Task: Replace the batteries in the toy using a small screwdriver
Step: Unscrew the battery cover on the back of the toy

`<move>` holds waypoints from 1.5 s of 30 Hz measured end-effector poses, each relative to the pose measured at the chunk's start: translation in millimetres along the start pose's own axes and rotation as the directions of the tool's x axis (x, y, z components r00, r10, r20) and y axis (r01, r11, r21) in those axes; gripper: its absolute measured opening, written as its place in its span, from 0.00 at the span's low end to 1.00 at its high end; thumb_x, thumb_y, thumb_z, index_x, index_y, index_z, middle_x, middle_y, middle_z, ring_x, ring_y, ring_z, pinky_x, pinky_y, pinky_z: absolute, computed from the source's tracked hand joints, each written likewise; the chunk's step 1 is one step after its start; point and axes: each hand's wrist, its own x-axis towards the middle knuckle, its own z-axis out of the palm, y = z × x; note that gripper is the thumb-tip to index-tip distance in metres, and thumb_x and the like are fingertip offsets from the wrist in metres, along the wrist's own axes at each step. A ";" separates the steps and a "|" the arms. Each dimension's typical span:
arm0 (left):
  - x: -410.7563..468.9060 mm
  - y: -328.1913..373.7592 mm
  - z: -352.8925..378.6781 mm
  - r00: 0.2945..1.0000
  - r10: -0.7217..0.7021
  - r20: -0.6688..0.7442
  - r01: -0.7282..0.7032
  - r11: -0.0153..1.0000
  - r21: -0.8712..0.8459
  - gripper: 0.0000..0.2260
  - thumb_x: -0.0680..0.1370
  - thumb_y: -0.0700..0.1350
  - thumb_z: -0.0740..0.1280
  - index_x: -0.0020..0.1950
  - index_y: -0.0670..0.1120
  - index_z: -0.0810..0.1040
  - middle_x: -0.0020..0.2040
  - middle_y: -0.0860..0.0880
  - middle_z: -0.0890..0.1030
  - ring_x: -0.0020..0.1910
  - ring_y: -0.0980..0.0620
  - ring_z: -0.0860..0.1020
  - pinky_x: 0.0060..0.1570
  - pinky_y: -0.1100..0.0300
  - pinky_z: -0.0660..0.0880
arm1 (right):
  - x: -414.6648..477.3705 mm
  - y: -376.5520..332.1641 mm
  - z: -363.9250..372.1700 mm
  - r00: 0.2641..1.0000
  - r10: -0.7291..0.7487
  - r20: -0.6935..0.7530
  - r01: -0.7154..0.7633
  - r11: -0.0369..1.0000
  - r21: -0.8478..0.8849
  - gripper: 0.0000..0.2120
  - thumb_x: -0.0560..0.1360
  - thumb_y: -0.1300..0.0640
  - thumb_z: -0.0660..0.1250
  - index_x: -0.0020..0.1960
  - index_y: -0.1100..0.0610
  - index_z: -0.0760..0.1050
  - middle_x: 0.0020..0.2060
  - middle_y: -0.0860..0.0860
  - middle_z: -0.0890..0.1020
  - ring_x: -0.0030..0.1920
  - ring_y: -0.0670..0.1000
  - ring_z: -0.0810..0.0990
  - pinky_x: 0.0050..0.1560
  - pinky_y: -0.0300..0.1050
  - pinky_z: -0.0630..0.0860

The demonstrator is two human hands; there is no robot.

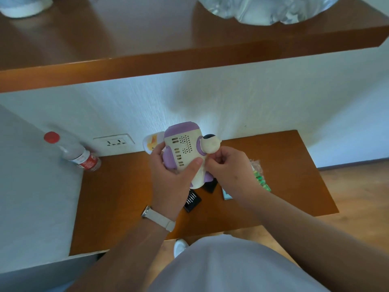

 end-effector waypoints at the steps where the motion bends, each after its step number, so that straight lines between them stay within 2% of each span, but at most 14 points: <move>1: 0.4 -0.3 1.3 1.000 -0.004 -0.003 0.004 1.000 -0.002 0.33 0.71 0.45 0.79 0.70 0.52 0.67 0.63 0.51 0.77 0.62 0.50 0.78 0.49 0.55 0.84 | 1.1 0.3 -0.5 1.000 -0.004 0.006 0.004 1.000 -0.006 0.07 0.75 0.54 0.69 0.43 0.57 0.79 0.36 0.53 0.83 0.33 0.44 0.75 0.42 0.51 0.80; 9: 3.8 -1.4 4.5 1.000 -0.015 0.000 0.015 1.000 -0.019 0.31 0.71 0.44 0.79 0.68 0.54 0.66 0.61 0.52 0.77 0.60 0.52 0.78 0.46 0.62 0.83 | 10.1 3.5 2.2 0.999 -0.022 0.039 0.022 1.000 -0.003 0.09 0.75 0.56 0.69 0.37 0.52 0.75 0.30 0.46 0.79 0.30 0.40 0.74 0.36 0.39 0.74; 16: 14.6 0.1 1.7 0.998 -0.059 0.017 0.059 0.998 -0.016 0.31 0.72 0.46 0.78 0.69 0.55 0.66 0.60 0.53 0.77 0.58 0.52 0.78 0.44 0.63 0.83 | 25.1 3.8 5.7 0.993 0.040 0.108 -0.045 0.998 0.039 0.04 0.74 0.56 0.68 0.42 0.55 0.78 0.37 0.53 0.84 0.42 0.55 0.84 0.49 0.57 0.82; 18: 19.6 -0.6 0.7 0.997 -0.074 0.021 0.074 0.997 -0.014 0.30 0.73 0.46 0.77 0.69 0.56 0.66 0.59 0.54 0.77 0.58 0.51 0.78 0.44 0.63 0.83 | 29.4 3.3 6.9 0.991 0.048 0.121 -0.055 0.997 0.051 0.03 0.74 0.56 0.68 0.42 0.55 0.78 0.38 0.53 0.84 0.43 0.55 0.84 0.50 0.57 0.82; 21: 26.3 -3.6 -1.5 0.993 -0.114 0.007 0.114 0.993 -0.010 0.28 0.73 0.48 0.77 0.67 0.58 0.66 0.57 0.55 0.77 0.57 0.50 0.78 0.51 0.53 0.83 | 36.2 3.2 9.7 0.988 0.057 0.140 -0.066 0.996 0.058 0.03 0.74 0.57 0.69 0.43 0.56 0.79 0.38 0.54 0.84 0.43 0.55 0.84 0.51 0.55 0.83; 25: 34.9 -10.9 -8.7 0.988 -0.154 0.003 0.154 0.988 -0.023 0.27 0.74 0.47 0.76 0.66 0.57 0.65 0.56 0.55 0.76 0.58 0.50 0.78 0.52 0.54 0.82 | 47.9 9.0 15.6 0.981 0.065 0.180 -0.080 0.994 0.075 0.03 0.74 0.59 0.68 0.44 0.58 0.79 0.36 0.53 0.85 0.41 0.53 0.85 0.50 0.50 0.83; 27: 39.3 -16.1 -15.3 0.983 -0.182 0.000 0.182 0.982 -0.046 0.27 0.74 0.45 0.76 0.66 0.56 0.65 0.57 0.54 0.76 0.58 0.49 0.78 0.51 0.56 0.82 | 58.8 23.0 21.3 0.976 0.106 0.190 -0.115 0.993 0.034 0.03 0.75 0.58 0.68 0.45 0.58 0.79 0.36 0.52 0.84 0.40 0.52 0.85 0.50 0.49 0.84; 30: 44.3 -24.5 -27.3 0.978 -0.210 -0.012 0.209 0.976 -0.062 0.26 0.74 0.43 0.76 0.66 0.55 0.66 0.56 0.53 0.77 0.57 0.50 0.78 0.48 0.59 0.83 | 79.5 58.0 36.4 0.964 0.155 0.215 -0.125 0.982 -0.144 0.03 0.75 0.55 0.68 0.45 0.54 0.77 0.39 0.52 0.83 0.43 0.52 0.84 0.49 0.51 0.83; 34: 46.7 -33.8 -43.2 0.970 -0.242 -0.034 0.239 0.967 -0.089 0.25 0.74 0.42 0.76 0.64 0.54 0.67 0.55 0.53 0.78 0.56 0.51 0.80 0.42 0.63 0.82 | 98.0 102.3 61.5 0.948 0.220 0.232 -0.130 0.928 -0.349 0.05 0.76 0.53 0.67 0.45 0.54 0.76 0.39 0.51 0.80 0.41 0.50 0.79 0.40 0.44 0.79; 37: 46.6 -39.3 -53.6 0.968 -0.245 -0.047 0.240 0.967 -0.085 0.25 0.74 0.42 0.76 0.63 0.56 0.67 0.55 0.54 0.78 0.55 0.52 0.80 0.43 0.63 0.82 | 106.4 123.0 78.8 0.938 0.258 0.230 -0.140 0.892 -0.429 0.06 0.76 0.52 0.66 0.45 0.54 0.75 0.38 0.50 0.79 0.39 0.49 0.77 0.37 0.43 0.75; 40: 46.2 -44.8 -61.8 0.967 -0.252 -0.045 0.246 0.964 -0.101 0.24 0.73 0.41 0.76 0.60 0.58 0.68 0.55 0.54 0.78 0.56 0.52 0.81 0.43 0.62 0.82 | 110.7 134.0 91.7 0.921 0.301 0.247 -0.157 0.868 -0.471 0.07 0.77 0.50 0.67 0.47 0.54 0.75 0.40 0.51 0.80 0.40 0.50 0.79 0.41 0.46 0.79; 45: 48.7 -54.2 -70.1 0.956 -0.288 -0.056 0.279 0.952 -0.126 0.24 0.72 0.42 0.77 0.58 0.60 0.69 0.57 0.51 0.80 0.57 0.50 0.81 0.44 0.61 0.82 | 112.5 139.0 96.2 0.919 0.322 0.225 -0.210 0.886 -0.413 0.06 0.77 0.50 0.66 0.46 0.53 0.75 0.41 0.51 0.80 0.41 0.50 0.80 0.40 0.45 0.78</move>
